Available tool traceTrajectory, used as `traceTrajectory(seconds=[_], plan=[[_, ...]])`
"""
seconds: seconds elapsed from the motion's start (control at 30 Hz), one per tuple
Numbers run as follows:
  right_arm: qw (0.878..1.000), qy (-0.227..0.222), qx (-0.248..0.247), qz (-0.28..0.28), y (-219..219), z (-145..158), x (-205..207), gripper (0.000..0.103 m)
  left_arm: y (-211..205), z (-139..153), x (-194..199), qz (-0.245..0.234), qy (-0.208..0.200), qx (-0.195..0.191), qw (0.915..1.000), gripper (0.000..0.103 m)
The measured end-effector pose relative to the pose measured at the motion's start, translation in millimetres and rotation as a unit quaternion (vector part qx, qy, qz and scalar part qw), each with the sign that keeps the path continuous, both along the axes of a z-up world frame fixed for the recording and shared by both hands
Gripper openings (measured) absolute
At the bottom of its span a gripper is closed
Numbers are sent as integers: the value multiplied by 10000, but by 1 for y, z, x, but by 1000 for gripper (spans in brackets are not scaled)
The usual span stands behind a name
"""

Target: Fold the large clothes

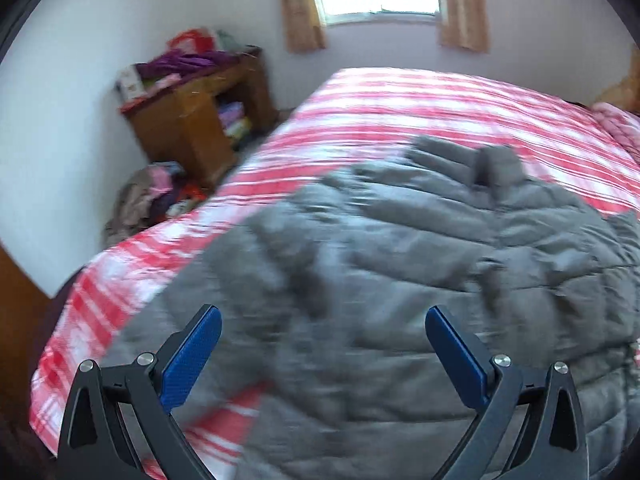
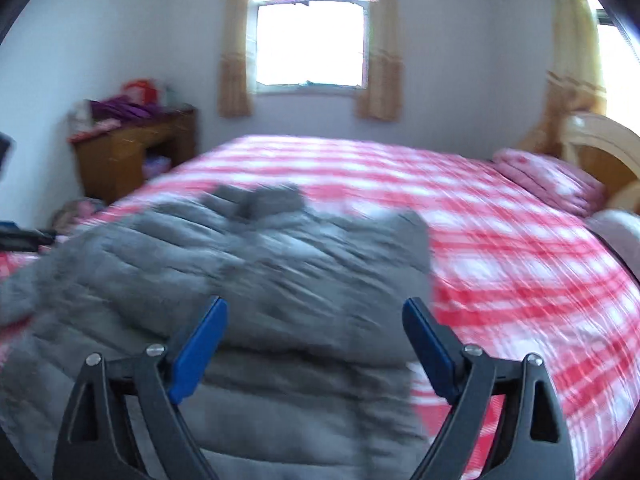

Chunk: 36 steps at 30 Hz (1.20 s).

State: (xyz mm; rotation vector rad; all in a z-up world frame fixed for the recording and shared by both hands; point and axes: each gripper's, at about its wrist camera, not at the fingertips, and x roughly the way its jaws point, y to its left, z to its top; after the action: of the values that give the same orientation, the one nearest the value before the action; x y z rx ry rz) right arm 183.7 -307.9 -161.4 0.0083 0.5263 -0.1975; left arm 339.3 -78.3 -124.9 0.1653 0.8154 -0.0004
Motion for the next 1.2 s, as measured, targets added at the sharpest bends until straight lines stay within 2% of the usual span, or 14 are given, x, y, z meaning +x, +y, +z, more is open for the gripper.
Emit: traceTrajectory(seconds=[0.2, 0.23, 0.3, 0.33, 0.37, 0.53, 0.7, 0.87, 0.93, 1.03, 1.1, 1.13, 1.17, 1.2], plan=[[9980, 443, 81, -444, -39, -40, -4, 91, -79, -39, 21, -664, 456, 20, 9967, 102], [9977, 462, 148, -467, -44, -42, -6, 91, -89, -48, 25, -754, 530, 38, 9957, 97], [9965, 577, 349, -504, -53, -48, -7, 91, -103, -59, 31, -888, 684, 98, 9936, 62], [9957, 646, 420, -516, -55, -50, -4, 91, -107, -63, 33, -995, 776, 25, 9920, 23], [9951, 696, 469, -514, -58, -51, -5, 92, -110, -64, 34, -1088, 848, -81, 9904, 11], [9910, 946, 798, -518, -70, -62, 0, 93, -97, -35, 22, -1072, 219, 88, 9940, 11], [9898, 967, 896, -534, -72, -65, -1, 93, -53, -15, 19, -746, -240, 369, 9962, 11], [9897, 1027, 817, -565, -67, -66, 1, 94, -28, -44, 19, -501, -106, 841, 9951, 11], [9891, 1067, 849, -553, -69, -68, 1, 94, -26, -57, 20, -454, -52, 826, 9955, 12], [9882, 1102, 918, -542, -72, -69, 2, 95, -26, -65, 22, -317, 129, 907, 9953, 32], [9869, 1185, 977, -500, -73, -69, 3, 95, -25, -57, 18, -288, 59, 858, 9959, 42], [9862, 1196, 1050, -447, -76, -68, 3, 95, -22, -43, 12, -274, -150, 813, 9962, 51], [9854, 1206, 1146, -361, -78, -65, 2, 93, -21, -32, 8, -254, -355, 811, 9957, 69], [9848, 1266, 1134, -369, -81, -59, -1, 82, -19, -19, 3, -242, -642, 791, 9945, 79]])
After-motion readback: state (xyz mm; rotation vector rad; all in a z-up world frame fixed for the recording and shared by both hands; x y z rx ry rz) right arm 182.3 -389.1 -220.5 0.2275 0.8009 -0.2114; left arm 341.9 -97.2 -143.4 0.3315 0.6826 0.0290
